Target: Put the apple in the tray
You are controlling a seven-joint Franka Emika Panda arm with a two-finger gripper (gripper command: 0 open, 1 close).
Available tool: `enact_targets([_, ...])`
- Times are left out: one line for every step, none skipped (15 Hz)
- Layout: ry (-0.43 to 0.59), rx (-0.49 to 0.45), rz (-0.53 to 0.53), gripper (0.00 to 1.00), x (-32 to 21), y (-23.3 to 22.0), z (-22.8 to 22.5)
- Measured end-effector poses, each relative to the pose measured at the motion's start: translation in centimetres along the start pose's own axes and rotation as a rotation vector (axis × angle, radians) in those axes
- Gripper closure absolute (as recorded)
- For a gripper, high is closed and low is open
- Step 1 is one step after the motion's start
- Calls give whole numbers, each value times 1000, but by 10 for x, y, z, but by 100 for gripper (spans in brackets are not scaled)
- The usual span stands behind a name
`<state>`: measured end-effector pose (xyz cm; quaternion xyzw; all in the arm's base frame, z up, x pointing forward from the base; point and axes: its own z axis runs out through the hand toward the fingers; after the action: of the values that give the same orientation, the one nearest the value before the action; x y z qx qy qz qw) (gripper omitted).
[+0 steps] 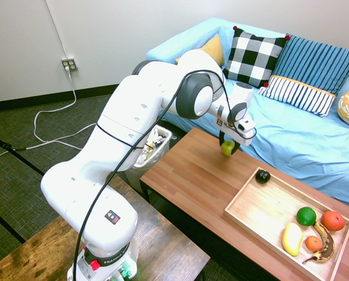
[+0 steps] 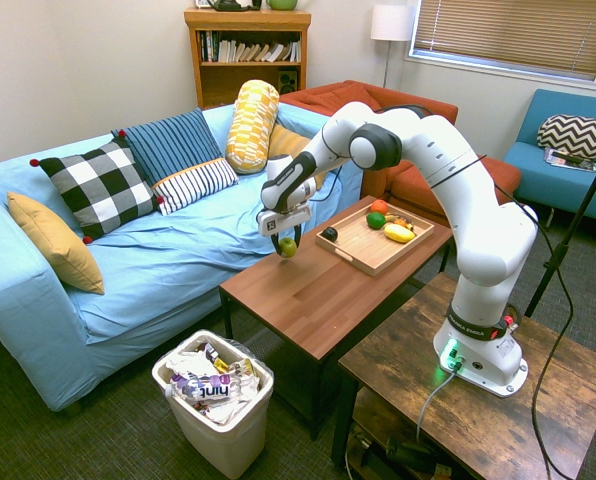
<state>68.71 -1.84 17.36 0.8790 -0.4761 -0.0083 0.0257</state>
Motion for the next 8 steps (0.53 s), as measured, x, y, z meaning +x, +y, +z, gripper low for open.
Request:
enact_targets([15,6,26,100,14,12,-21])
enact_targets([25,9,60,100,29,31,-41])
enact_targets([29,10,99,100,45,55,-55])
enact_targets([27,7,138,100,61,85,-65])
enact_targets([21,2,173,100,76,116,-71])
enact_targets([15,1,203,100,92,148,-75])
enact_targets([8,2,229,100,107,179,-75])
enact_targets([-5,3,254,100,119,208,-72])
